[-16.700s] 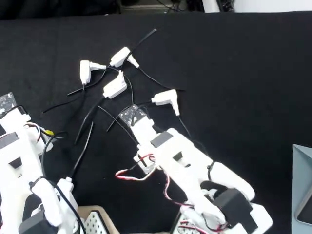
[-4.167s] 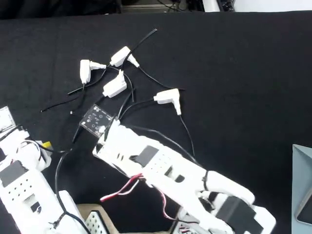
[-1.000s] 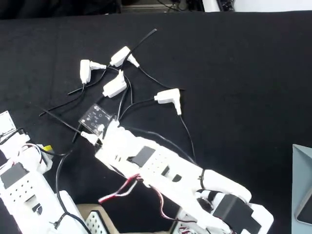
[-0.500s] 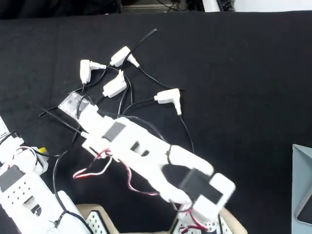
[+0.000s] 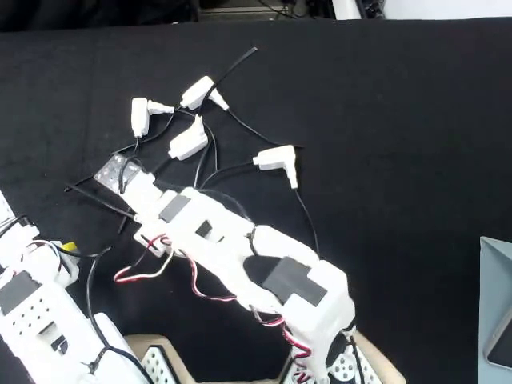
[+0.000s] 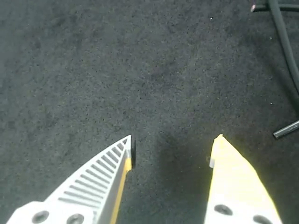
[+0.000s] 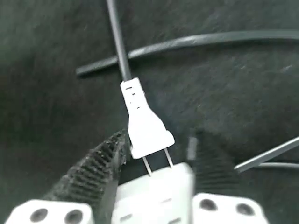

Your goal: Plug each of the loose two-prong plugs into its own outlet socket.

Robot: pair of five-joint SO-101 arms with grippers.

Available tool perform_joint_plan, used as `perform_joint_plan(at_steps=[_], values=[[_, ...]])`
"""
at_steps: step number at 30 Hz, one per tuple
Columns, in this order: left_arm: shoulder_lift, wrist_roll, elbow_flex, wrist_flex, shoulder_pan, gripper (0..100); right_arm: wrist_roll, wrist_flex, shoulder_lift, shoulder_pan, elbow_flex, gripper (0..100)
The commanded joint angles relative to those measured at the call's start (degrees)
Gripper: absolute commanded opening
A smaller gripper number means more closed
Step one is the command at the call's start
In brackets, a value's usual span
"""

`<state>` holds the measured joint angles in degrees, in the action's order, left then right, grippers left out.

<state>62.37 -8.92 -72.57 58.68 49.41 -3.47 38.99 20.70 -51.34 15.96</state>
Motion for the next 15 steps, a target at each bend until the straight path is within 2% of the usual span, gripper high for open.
perform_joint_plan(at_steps=[1,2,6,15], values=[[0.53,0.00,0.84,-1.05,0.48,27,-0.53,-6.07,-0.66,1.14,-0.57,3.6],[0.53,0.00,0.84,-1.05,0.48,27,-0.53,-7.30,-0.75,1.14,-0.04,1.1],[0.53,0.00,0.84,-1.05,0.48,27,-0.53,-8.09,-5.05,1.14,1.89,1.1],[0.88,0.00,0.22,-1.05,0.48,27,-2.90,-1.32,-30.02,4.22,15.52,1.1]])
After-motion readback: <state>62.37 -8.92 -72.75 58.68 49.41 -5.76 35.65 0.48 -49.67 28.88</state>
